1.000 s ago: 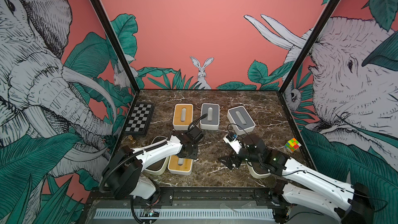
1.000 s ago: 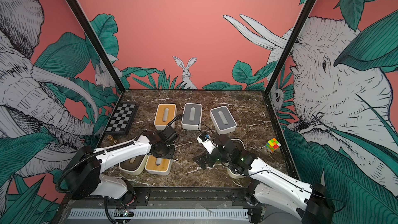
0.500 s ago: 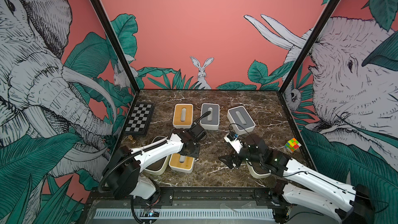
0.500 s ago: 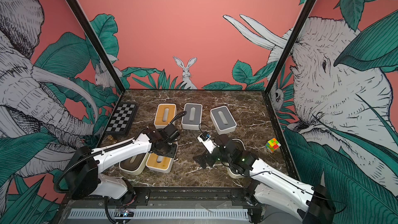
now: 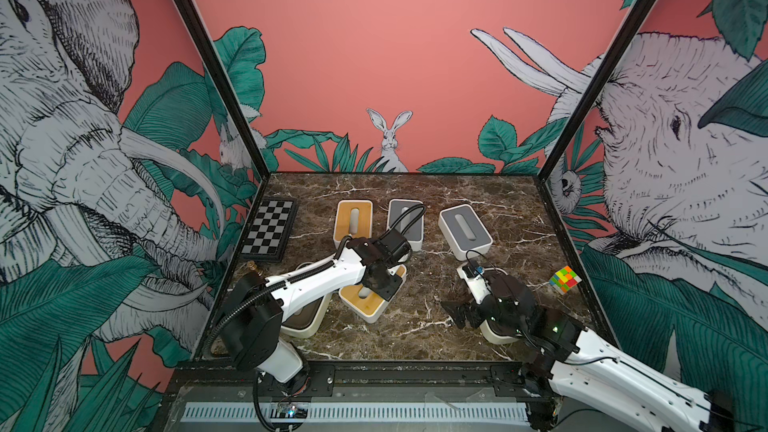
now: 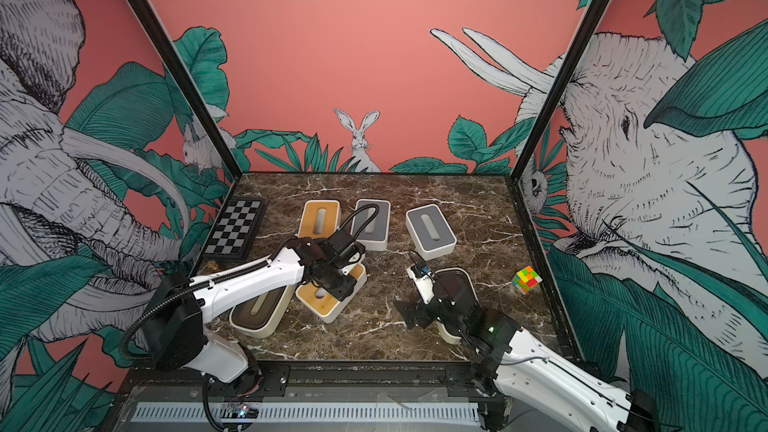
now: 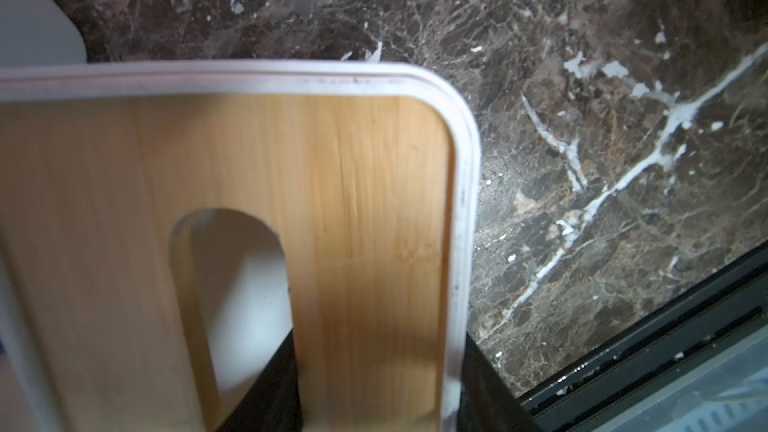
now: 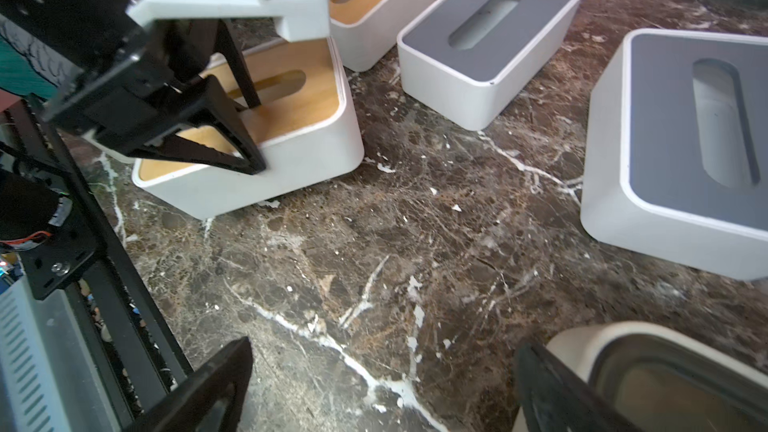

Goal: Stack the tissue boxes
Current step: Pick up the tissue box from the center of the board, then place the tissue box at the center of the board.

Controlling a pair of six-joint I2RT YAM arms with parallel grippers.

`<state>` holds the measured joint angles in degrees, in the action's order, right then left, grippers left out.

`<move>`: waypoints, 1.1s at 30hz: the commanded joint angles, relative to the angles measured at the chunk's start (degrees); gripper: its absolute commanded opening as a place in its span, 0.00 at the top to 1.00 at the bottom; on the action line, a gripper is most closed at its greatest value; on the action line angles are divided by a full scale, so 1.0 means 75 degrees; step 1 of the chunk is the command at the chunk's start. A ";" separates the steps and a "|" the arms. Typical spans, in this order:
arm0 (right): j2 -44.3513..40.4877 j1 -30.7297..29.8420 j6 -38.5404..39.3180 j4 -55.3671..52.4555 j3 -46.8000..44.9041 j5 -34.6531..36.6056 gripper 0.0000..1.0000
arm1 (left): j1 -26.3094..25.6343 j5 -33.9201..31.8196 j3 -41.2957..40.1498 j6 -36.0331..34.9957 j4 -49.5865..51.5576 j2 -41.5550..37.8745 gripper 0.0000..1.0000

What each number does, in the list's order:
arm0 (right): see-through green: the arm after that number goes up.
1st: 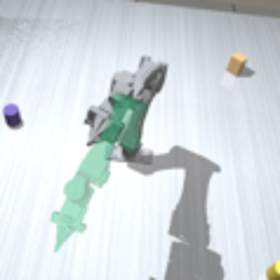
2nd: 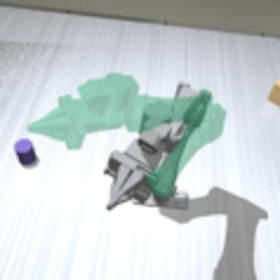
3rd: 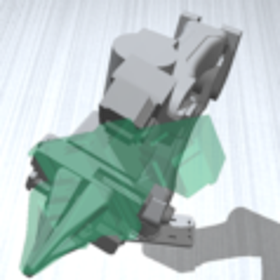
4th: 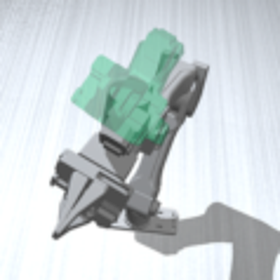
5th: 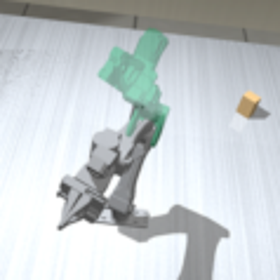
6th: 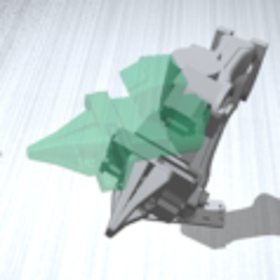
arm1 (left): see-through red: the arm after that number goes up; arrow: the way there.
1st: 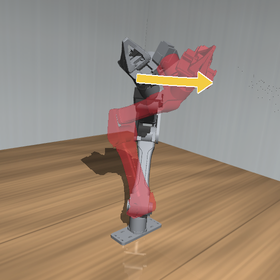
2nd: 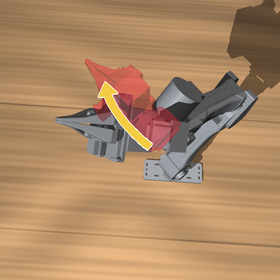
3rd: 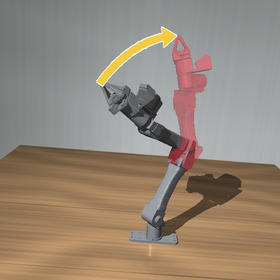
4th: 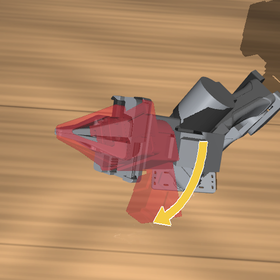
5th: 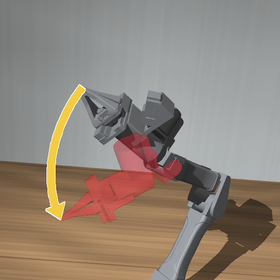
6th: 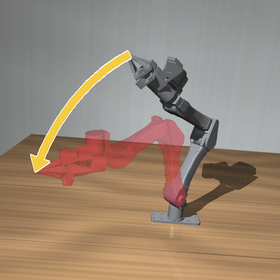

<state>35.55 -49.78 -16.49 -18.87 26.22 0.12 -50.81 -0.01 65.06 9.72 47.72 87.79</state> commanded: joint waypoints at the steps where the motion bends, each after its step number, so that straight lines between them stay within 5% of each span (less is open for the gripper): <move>1: -0.0489 0.0069 -0.0499 -0.0070 -0.0154 0.0505 0.02 | -0.0104 -0.0063 0.0504 -0.1315 0.0258 -0.0070 0.55; 8: -0.1354 0.0086 -0.1112 -0.0254 -0.0511 0.0495 0.02 | -0.0358 0.0305 0.0351 -0.3654 -0.0249 -0.0287 0.54; 16: -0.1760 0.0122 -0.1363 -0.0900 -0.0547 0.0679 0.02 | -0.0620 0.0763 0.0569 -0.5053 -0.0100 -0.0069 0.54; 33: -0.2250 0.0133 -0.1680 -0.1140 -0.0688 0.0484 0.02 | -0.1763 0.0600 0.0981 -0.4632 -0.0117 0.0684 0.55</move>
<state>19.14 -49.06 -28.32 -28.16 21.63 4.01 -62.98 5.08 71.31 -25.06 47.79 93.82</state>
